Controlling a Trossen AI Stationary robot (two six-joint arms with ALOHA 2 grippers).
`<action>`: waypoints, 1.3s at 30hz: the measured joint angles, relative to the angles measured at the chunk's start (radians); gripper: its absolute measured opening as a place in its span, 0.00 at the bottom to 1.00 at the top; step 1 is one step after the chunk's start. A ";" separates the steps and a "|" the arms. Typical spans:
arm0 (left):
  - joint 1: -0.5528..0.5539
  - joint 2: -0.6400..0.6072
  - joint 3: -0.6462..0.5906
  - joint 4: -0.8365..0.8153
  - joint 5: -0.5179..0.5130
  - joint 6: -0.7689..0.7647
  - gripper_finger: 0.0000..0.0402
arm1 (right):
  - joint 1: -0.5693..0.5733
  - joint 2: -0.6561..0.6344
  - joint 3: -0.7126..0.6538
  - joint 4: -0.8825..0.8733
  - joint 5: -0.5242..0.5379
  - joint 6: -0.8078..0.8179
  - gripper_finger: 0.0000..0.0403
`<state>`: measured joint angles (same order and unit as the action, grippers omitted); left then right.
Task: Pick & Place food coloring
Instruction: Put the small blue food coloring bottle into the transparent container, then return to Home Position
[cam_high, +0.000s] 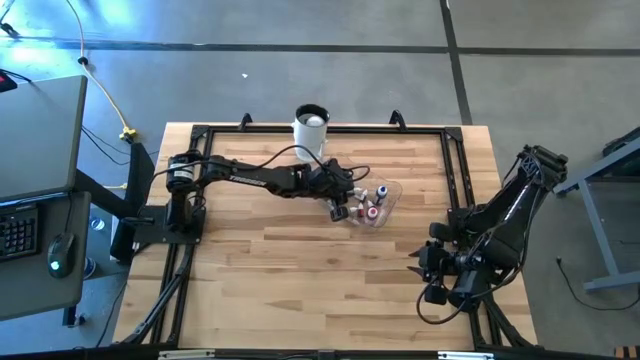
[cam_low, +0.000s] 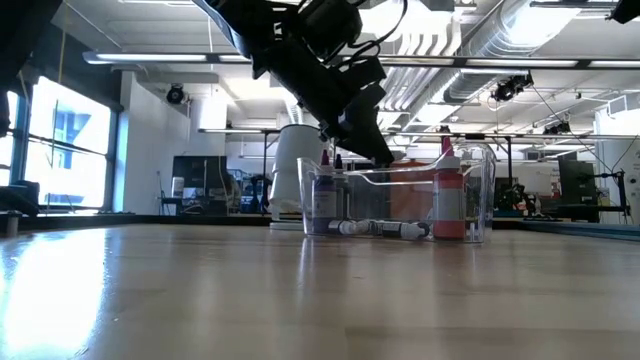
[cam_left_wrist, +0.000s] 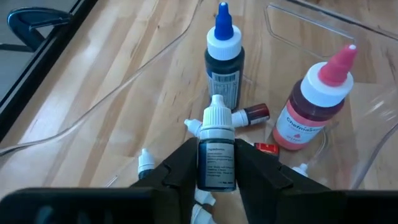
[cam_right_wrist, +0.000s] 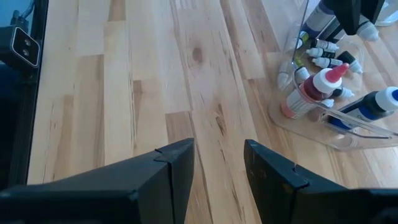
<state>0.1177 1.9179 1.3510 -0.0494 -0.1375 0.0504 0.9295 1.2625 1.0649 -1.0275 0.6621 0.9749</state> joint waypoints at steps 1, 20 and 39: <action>0.000 0.000 0.000 -0.001 -0.001 0.005 0.27 | 0.000 0.000 0.000 0.000 0.000 0.000 0.33; -0.023 -0.257 0.311 -0.897 0.090 -0.221 0.38 | -0.083 -0.184 0.008 0.038 0.089 -0.055 0.33; -0.598 -1.166 -0.513 -0.649 -0.266 -0.335 0.38 | -0.026 -0.771 -0.610 0.839 -0.011 -0.665 0.33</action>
<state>-0.4808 0.7523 0.8378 -0.6980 -0.4034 -0.2841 0.9037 0.4914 0.4551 -0.1882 0.6509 0.3102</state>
